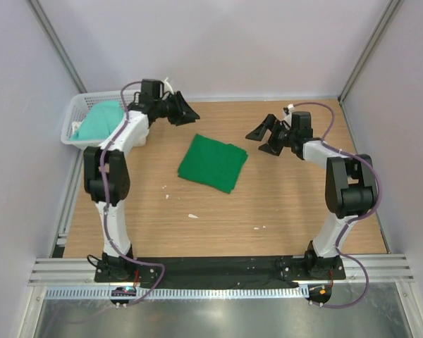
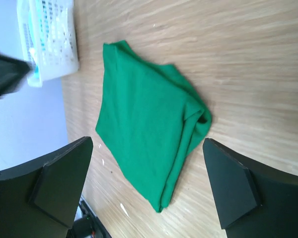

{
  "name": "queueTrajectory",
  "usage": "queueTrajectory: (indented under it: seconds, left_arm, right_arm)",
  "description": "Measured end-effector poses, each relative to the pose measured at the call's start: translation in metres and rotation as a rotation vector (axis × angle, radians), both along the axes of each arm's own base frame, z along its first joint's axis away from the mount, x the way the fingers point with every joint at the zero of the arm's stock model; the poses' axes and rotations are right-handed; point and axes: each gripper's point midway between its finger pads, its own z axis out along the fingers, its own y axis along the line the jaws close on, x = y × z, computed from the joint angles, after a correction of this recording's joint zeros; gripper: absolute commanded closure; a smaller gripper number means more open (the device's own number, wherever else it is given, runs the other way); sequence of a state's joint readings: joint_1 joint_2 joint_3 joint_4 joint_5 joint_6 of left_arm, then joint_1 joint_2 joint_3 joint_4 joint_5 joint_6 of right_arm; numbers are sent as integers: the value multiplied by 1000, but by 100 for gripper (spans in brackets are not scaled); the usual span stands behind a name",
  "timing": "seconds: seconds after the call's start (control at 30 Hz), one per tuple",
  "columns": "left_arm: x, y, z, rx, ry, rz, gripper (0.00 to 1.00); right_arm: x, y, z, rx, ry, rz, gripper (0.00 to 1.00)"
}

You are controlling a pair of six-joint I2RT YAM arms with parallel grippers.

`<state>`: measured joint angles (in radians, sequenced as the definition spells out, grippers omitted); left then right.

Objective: Fold and stack the t-shirts
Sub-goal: Fold the tshirt, then neatly place the folded tshirt to the corner

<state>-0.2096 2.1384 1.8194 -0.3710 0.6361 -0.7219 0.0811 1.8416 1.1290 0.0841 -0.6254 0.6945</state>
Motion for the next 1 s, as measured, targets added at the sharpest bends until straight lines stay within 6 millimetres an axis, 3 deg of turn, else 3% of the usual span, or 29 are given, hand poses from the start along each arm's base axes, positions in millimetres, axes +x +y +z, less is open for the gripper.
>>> queueTrajectory:
  seconds: [0.07,0.13,0.2,0.23,0.3,0.4,0.6,0.7,1.0]
  left_arm:
    - [-18,4,44,-18,-69,0,67]
    - [-41,8,82,-38,-130,-7,67]
    - [-67,11,109,-54,-185,-18,67]
    - [-78,13,114,-58,-192,-24,67]
    - [-105,18,113,-58,-181,-33,67]
    - [-139,25,95,-42,-136,-46,67]
    - [-189,36,60,-4,-37,-61,66]
    - [-200,40,63,3,-45,-65,66]
    - [-202,50,80,-8,-92,-56,66]
  right_arm:
    - [-7,4,1,-15,-14,20,0]
    - [-16,10,-12,-46,1,33,0]
    - [-24,14,-28,-74,37,38,3]
    - [-27,16,-35,-89,56,38,4]
    - [-30,21,-48,-120,74,43,9]
    - [-32,29,-62,-155,93,49,18]
    - [-14,49,-67,-182,77,48,32]
    - [-10,58,-70,-180,85,32,39]
    - [0,70,-82,-152,154,-65,76]
